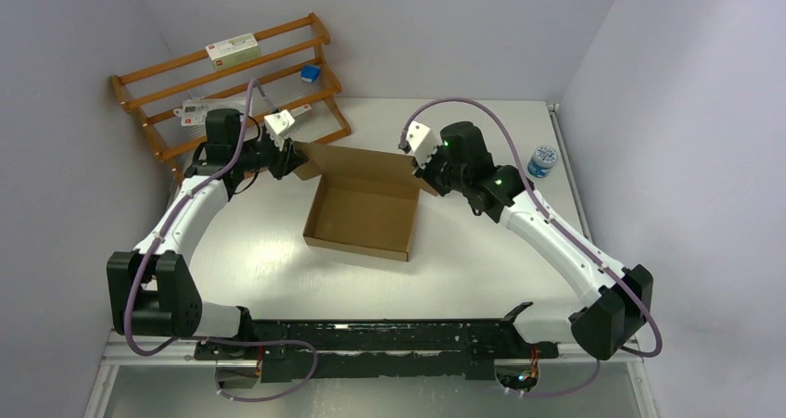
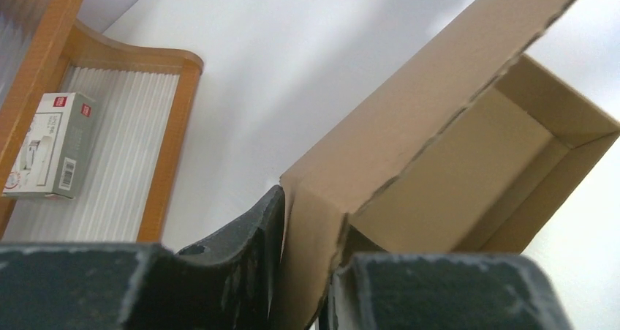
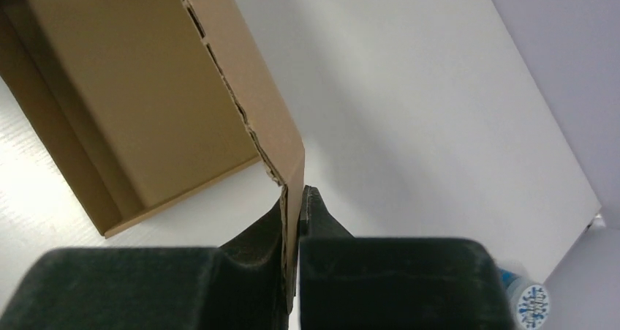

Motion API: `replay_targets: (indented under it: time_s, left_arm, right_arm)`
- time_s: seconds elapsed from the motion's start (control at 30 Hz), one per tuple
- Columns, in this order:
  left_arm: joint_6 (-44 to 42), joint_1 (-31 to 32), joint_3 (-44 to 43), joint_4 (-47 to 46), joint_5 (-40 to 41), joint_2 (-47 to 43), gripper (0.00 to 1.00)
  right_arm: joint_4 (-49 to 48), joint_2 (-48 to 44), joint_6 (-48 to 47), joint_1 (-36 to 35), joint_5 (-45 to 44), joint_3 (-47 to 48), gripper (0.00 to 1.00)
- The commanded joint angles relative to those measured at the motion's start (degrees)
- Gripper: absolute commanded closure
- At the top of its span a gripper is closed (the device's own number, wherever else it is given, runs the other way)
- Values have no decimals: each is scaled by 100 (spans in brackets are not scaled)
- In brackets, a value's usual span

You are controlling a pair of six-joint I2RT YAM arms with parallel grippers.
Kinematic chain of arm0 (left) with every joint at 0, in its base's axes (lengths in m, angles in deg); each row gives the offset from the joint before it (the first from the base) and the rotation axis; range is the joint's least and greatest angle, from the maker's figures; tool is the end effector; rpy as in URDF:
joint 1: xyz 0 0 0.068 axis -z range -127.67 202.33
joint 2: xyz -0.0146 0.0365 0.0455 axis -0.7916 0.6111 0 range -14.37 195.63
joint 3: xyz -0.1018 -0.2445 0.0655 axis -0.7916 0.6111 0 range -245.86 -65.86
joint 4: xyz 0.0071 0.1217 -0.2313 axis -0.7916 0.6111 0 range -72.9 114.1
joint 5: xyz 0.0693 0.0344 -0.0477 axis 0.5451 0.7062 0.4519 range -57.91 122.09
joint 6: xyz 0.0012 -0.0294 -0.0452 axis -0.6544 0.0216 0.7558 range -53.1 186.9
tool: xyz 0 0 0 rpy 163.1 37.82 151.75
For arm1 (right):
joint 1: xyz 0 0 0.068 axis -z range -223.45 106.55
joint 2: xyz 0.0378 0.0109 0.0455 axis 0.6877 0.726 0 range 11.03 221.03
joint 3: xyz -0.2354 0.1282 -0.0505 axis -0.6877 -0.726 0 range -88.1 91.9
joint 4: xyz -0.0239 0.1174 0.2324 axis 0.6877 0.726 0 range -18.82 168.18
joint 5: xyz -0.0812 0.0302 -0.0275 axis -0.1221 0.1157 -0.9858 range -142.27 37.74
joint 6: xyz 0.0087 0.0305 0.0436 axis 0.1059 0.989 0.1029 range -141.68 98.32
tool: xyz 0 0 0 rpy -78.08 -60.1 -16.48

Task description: Fold the paper box

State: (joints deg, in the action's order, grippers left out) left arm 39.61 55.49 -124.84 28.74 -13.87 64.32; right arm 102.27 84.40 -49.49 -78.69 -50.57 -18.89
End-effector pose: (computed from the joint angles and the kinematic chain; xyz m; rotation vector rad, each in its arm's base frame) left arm 0.3015 -0.0423 0.2948 0.9509 1.7426 -0.5741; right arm 0.2302 0.1639 0.3452 -1.1581 1.8558 0.1056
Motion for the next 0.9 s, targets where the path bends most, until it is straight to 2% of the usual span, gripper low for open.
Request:
replay_targets:
  time_s: [0.0, 0.13, 0.23, 0.37, 0.57, 0.7, 0.87]
  left_arm:
    - [803, 266, -43, -375, 194, -131, 77]
    - [1342, 837, -38, -431, 1232, -192, 78]
    - [1765, 1088, -163, -324, 1863, -178, 79]
    - [2297, 1227, -401, -207, 2033, -136, 80]
    - [3176, 1514, -517, -240, 2421, -70, 79]
    - [3786, 1601, -639, -159, 2642, 44, 78]
    - [4726, 1754, -281, -803, 2754, -68, 73]
  right_arm:
    - [-371, 136, 802, 17, -152, 184, 100]
    - [-606, 121, 1504, 12, -152, 180, 100]
    - [-868, -15, 1820, 0, -536, 56, 100]
    - [-1308, -181, 2165, 1, -1154, -187, 100]
    - [-2107, -248, 2730, 0, -1501, -640, 100]
    - [-2266, -107, 3102, 0, -1949, -752, 100]
    - [-2381, 98, 3459, 0, -1974, -795, 100]
